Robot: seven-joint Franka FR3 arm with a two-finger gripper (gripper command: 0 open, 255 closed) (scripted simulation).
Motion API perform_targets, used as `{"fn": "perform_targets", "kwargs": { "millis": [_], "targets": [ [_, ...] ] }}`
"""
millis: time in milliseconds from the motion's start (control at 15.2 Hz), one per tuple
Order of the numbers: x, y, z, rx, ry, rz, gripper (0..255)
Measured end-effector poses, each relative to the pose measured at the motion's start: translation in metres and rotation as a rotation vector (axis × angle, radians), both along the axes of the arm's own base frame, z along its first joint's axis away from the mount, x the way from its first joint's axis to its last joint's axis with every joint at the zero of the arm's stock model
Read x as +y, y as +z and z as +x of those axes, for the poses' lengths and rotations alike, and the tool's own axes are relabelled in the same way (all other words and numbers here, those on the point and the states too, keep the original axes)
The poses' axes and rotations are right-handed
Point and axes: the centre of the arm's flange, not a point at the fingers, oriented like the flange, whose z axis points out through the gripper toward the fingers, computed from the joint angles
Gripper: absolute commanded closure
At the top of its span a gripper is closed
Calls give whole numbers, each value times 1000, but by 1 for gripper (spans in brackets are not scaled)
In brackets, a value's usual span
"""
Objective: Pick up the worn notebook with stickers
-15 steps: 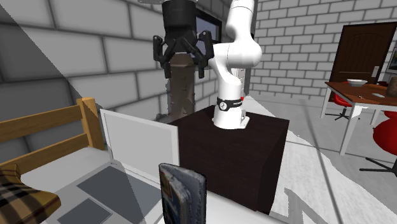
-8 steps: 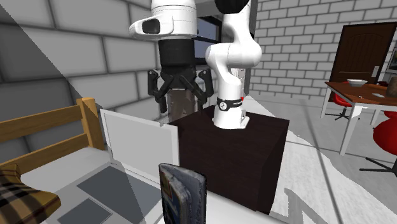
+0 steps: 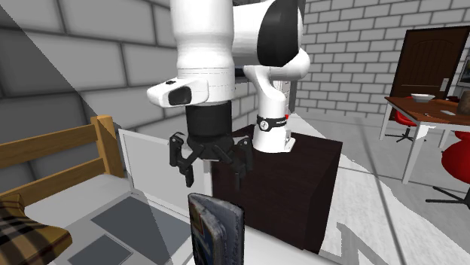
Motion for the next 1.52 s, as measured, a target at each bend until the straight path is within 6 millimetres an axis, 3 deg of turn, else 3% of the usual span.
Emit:
{"fn": "perform_targets", "kwargs": {
  "millis": [330,858,924,1518],
  "targets": [
    [23,-52,21,-9,65,-3,0],
    [27,-99,27,-10,75,-3,0],
    [27,-101,28,-11,75,-3,255],
    [29,-102,29,-15,76,-2,255]
  ]
}}
